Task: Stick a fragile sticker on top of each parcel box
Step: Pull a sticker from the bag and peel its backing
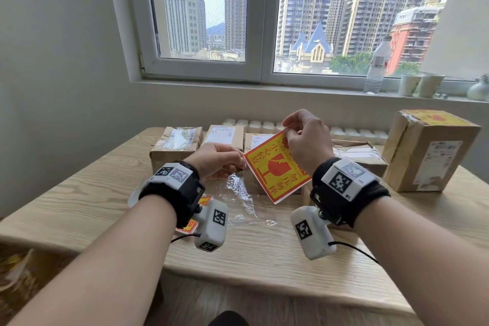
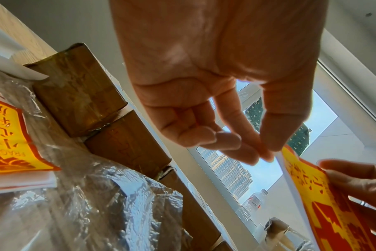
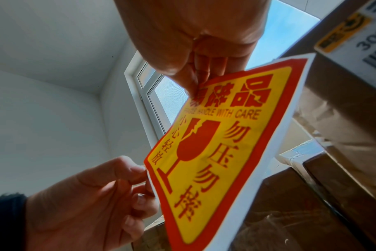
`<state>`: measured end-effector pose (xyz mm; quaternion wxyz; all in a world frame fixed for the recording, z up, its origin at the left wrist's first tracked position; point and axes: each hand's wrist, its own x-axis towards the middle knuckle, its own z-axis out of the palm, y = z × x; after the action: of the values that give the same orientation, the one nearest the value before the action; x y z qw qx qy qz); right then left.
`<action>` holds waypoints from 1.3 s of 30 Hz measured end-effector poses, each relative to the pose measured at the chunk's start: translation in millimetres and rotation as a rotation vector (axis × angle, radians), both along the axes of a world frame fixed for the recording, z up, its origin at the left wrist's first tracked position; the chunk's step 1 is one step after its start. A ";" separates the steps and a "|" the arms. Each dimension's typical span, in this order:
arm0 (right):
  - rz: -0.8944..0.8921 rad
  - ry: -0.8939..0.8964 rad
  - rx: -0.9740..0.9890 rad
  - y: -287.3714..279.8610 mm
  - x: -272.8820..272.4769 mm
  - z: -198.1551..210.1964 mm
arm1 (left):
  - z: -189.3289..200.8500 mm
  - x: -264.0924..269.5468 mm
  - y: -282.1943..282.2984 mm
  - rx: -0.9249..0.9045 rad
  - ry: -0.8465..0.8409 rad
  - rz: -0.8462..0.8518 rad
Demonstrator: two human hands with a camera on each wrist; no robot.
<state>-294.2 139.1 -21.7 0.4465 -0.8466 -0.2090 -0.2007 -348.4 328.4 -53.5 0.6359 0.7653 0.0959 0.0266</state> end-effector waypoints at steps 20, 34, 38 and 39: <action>-0.019 -0.127 -0.131 -1.8 0.0 -8.1 | -3.8 1.7 1.3 -0.154 -0.041 -0.046; 0.357 0.139 -0.073 6.7 -11.1 -19.9 | 2.4 0.5 -6.3 -0.249 -0.130 -0.088; 0.364 0.176 0.000 7.8 -8.5 -23.0 | 0.4 1.3 -8.3 -0.263 -0.132 -0.085; 0.354 0.178 0.011 7.9 -6.8 -23.9 | 0.0 1.6 -8.7 -0.264 -0.133 -0.081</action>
<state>-301.0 147.0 -45.6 0.4959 -0.8086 -0.3134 -0.0446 -346.8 319.7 -53.6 0.7364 0.6749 0.0253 0.0386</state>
